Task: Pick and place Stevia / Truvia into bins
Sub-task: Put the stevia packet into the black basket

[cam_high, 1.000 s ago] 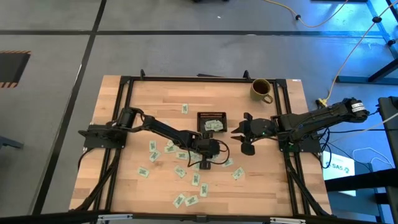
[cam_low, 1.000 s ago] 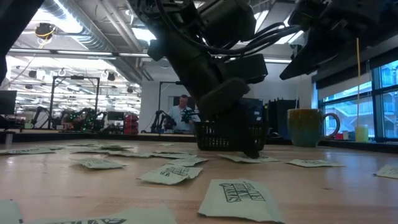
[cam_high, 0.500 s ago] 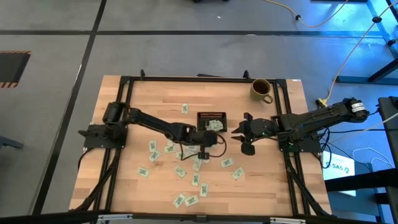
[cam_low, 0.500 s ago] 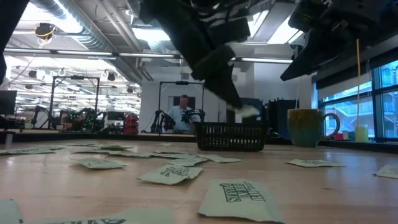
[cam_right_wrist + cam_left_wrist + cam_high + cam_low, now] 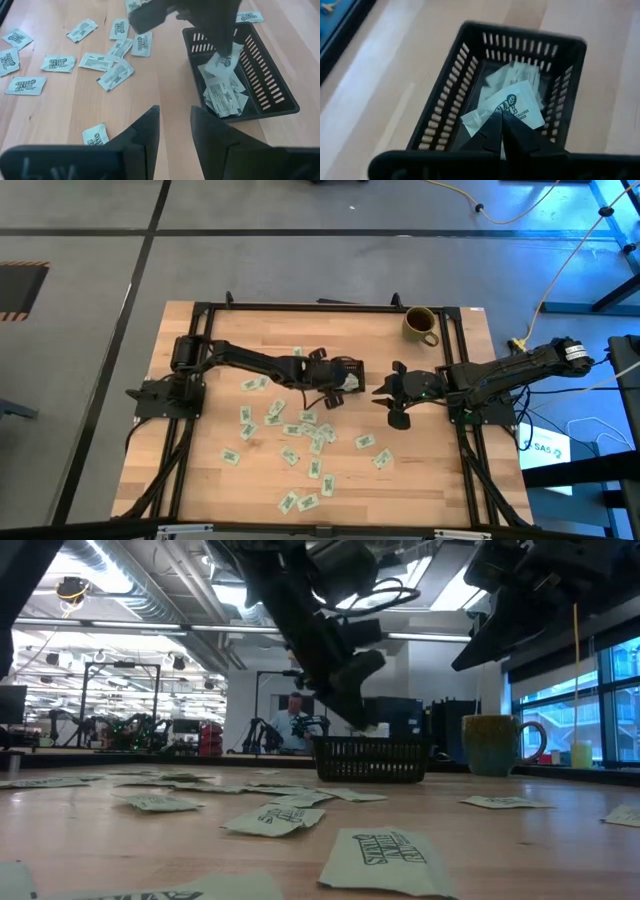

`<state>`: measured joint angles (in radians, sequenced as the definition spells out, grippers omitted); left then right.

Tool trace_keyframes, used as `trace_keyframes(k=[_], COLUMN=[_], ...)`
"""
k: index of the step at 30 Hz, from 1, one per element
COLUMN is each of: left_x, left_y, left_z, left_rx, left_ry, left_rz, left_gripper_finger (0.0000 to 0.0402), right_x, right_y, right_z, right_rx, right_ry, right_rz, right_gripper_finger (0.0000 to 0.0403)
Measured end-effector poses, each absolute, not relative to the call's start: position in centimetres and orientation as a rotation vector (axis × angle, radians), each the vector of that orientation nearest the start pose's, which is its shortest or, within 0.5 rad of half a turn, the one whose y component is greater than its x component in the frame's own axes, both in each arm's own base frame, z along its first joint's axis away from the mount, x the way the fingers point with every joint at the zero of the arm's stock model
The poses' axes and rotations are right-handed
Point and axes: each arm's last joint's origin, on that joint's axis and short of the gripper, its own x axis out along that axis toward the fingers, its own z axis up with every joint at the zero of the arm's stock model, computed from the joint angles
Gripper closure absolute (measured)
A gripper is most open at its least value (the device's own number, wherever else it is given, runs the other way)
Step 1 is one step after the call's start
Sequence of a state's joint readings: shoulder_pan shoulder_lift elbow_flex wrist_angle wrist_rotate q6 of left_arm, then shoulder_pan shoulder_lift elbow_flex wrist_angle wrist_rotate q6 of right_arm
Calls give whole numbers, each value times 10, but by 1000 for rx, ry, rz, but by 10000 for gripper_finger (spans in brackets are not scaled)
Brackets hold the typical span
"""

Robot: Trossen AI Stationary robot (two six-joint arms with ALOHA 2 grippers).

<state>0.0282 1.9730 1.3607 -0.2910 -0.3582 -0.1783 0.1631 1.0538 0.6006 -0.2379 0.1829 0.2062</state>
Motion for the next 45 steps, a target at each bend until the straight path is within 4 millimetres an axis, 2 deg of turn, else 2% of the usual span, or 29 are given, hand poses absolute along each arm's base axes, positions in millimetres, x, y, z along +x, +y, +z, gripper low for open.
trace_keyframes(k=[7, 11, 17, 24, 28, 39, 45], left_x=[418, 419, 418, 419, 419, 420, 420], left_y=[27, 27, 28, 27, 27, 26, 26], left_z=[169, 171, 171, 171, 171, 172, 172], left_rx=[-35, -33, -12, -14, -28, -32, -32], left_ry=[900, 884, 879, 874, 867, 864, 863], left_rz=[418, 426, 465, 464, 468, 462, 462], left_gripper_finger=[396, 393, 364, 339, 337, 342, 341], right_x=[208, 208, 207, 211, 220, 241, 244], right_y=[29, 30, 50, 68, 74, 82, 83], right_z=[218, 218, 221, 218, 203, 139, 119], right_rx=[78, 80, 81, 28, -10, -62, -80], right_ry=[678, 682, 663, 635, 687, 936, 1014], right_rz=[-89, -79, 128, 215, 228, 203, 194], right_gripper_finger=[289, 289, 289, 289, 289, 290, 290])
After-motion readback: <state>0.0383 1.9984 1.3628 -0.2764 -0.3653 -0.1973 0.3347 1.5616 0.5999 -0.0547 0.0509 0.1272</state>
